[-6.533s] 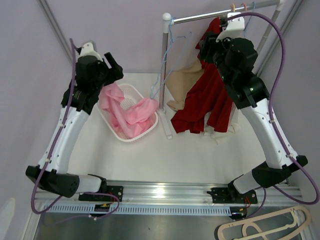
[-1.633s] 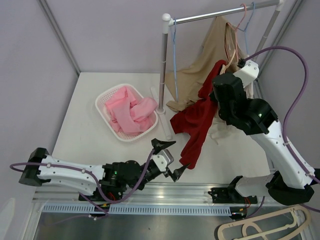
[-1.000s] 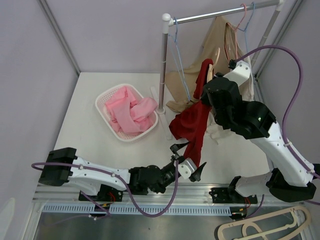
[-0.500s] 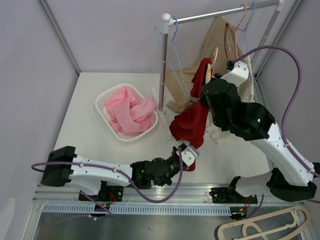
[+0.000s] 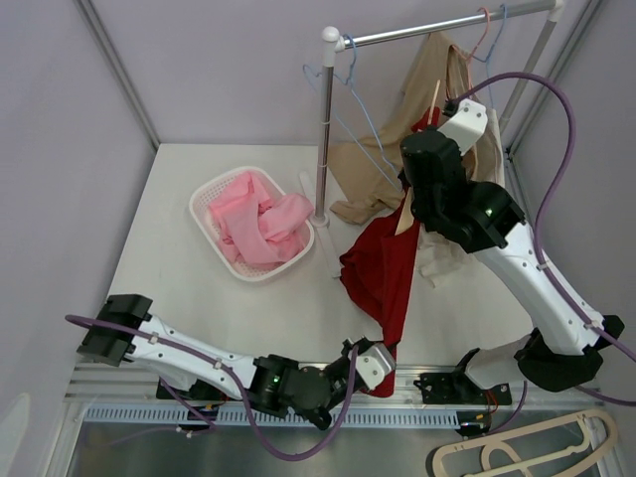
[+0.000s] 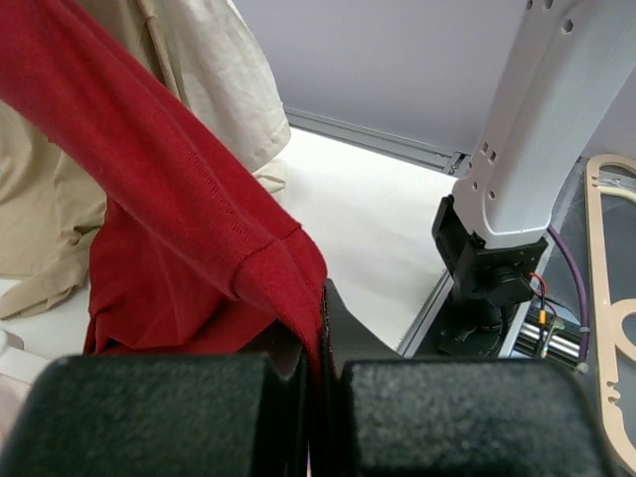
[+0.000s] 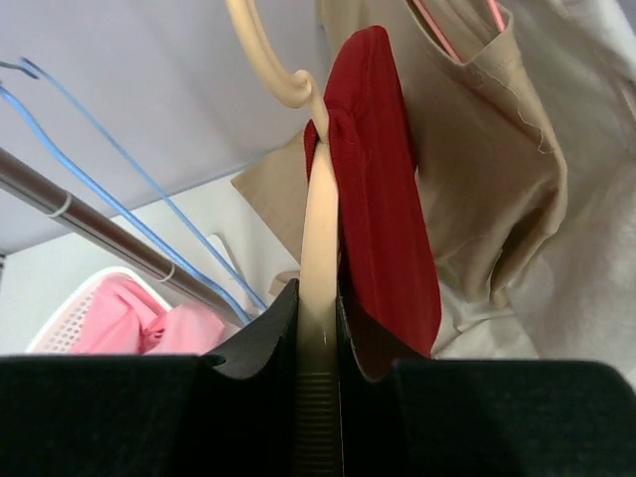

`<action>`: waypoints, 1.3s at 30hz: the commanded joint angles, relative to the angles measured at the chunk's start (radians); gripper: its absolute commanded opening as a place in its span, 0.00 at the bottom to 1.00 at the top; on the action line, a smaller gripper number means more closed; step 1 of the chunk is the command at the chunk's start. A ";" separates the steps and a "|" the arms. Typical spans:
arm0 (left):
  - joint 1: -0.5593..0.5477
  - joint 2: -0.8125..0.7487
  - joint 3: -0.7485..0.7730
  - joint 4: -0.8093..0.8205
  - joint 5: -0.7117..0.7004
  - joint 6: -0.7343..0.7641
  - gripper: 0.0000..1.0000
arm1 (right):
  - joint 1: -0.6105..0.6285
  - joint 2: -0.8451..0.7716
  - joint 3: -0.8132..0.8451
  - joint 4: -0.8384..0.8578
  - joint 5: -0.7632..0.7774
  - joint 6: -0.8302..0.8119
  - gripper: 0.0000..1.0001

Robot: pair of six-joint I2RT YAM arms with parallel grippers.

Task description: Remove the t-shirt from the hanger

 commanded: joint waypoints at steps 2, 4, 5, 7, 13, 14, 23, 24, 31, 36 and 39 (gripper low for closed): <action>-0.033 0.015 0.014 0.005 -0.021 -0.110 0.01 | -0.043 0.029 0.068 0.111 -0.010 -0.035 0.00; -0.033 0.021 0.002 0.018 -0.018 -0.107 0.01 | -0.047 0.038 0.079 0.102 -0.037 -0.034 0.00; -0.029 0.036 0.002 0.053 -0.024 -0.073 0.01 | -0.046 0.041 0.100 0.093 -0.047 -0.021 0.00; -0.029 0.056 0.002 0.098 -0.033 -0.032 0.01 | -0.046 0.038 0.107 0.091 -0.044 -0.023 0.00; -0.055 0.059 -0.007 0.072 0.077 -0.131 0.01 | -0.127 0.081 0.183 0.114 -0.047 -0.093 0.00; -0.065 0.073 0.011 0.072 0.078 -0.127 0.01 | -0.135 0.099 0.192 0.116 -0.049 -0.098 0.00; -0.100 0.140 0.045 0.089 0.117 -0.096 0.01 | -0.179 0.150 0.243 0.142 -0.076 -0.132 0.00; -0.105 0.143 0.051 0.087 0.121 -0.093 0.01 | -0.204 0.165 0.249 0.139 -0.089 -0.133 0.00; 0.004 0.156 0.047 0.104 0.098 -0.102 0.01 | -0.205 0.139 0.297 0.026 -0.227 -0.055 0.00; 0.233 0.122 0.051 0.080 0.204 -0.141 0.01 | -0.098 0.062 0.268 -0.059 -0.256 0.003 0.00; 0.321 0.124 0.105 0.072 0.236 -0.093 0.01 | -0.029 0.016 0.236 -0.129 -0.245 0.050 0.00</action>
